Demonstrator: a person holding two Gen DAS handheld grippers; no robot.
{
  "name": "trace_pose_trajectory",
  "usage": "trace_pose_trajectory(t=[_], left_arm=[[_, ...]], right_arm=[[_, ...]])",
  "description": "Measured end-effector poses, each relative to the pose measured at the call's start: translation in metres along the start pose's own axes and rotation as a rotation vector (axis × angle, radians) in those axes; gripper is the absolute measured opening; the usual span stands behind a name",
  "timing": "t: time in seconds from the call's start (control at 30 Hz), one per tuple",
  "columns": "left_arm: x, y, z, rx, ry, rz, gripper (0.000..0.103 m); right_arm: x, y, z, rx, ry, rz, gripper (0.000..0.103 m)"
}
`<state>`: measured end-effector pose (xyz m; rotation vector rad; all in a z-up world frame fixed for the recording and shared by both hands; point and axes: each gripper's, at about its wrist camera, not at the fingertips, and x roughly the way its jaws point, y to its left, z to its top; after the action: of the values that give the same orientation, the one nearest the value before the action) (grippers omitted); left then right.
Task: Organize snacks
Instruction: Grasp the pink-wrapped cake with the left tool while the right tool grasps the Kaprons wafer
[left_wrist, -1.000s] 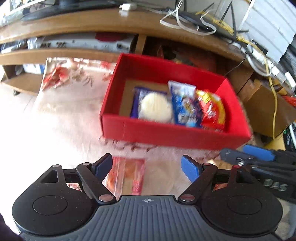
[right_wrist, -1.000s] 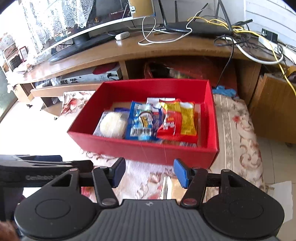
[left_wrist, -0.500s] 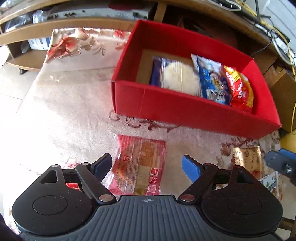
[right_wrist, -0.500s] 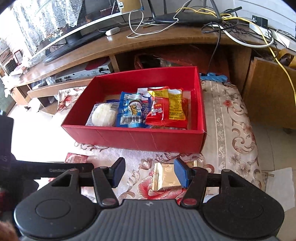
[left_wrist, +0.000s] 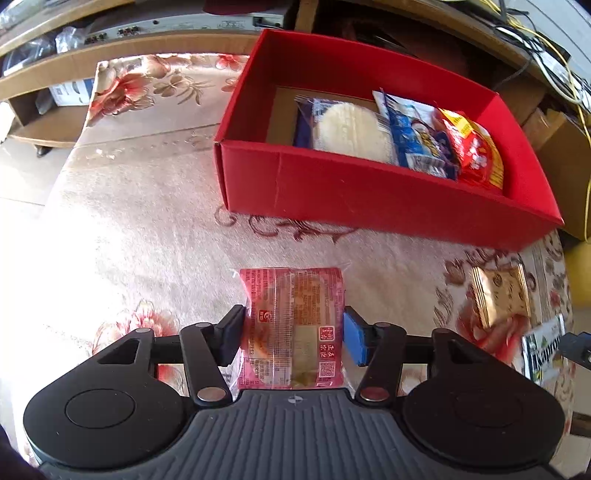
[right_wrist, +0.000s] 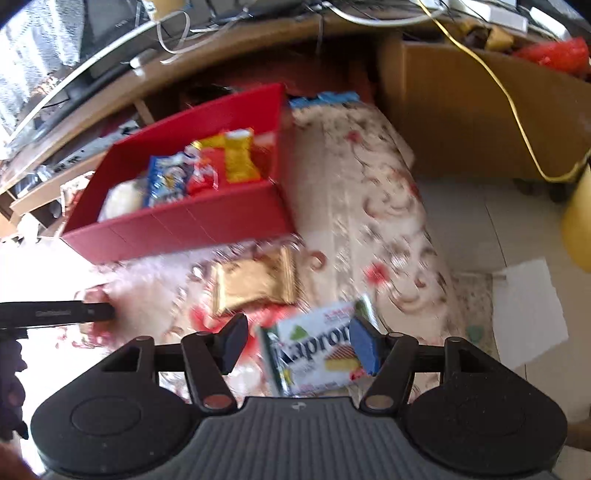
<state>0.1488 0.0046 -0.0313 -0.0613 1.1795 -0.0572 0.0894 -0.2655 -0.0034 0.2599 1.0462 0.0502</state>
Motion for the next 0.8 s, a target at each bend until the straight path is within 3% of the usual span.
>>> trace_pose_trajectory(t=[0.2, 0.37, 0.53, 0.8], left_arm=[[-0.009, -0.004, -0.009, 0.016, -0.006, -0.04, 0.062], [-0.007, -0.006, -0.01, 0.028, 0.014, -0.075, 0.062], [-0.005, -0.009, -0.01, 0.037, 0.027, -0.102, 0.062], [-0.004, -0.007, -0.011, 0.041, 0.03, -0.113, 0.063]], right_arm=[[0.003, -0.006, -0.001, 0.042, 0.024, -0.004, 0.062], [-0.008, -0.011, -0.013, 0.122, 0.048, 0.065, 0.063], [0.011, -0.014, -0.01, 0.187, 0.102, 0.084, 0.066], [0.025, -0.013, 0.021, 0.186, 0.029, 0.044, 0.071]])
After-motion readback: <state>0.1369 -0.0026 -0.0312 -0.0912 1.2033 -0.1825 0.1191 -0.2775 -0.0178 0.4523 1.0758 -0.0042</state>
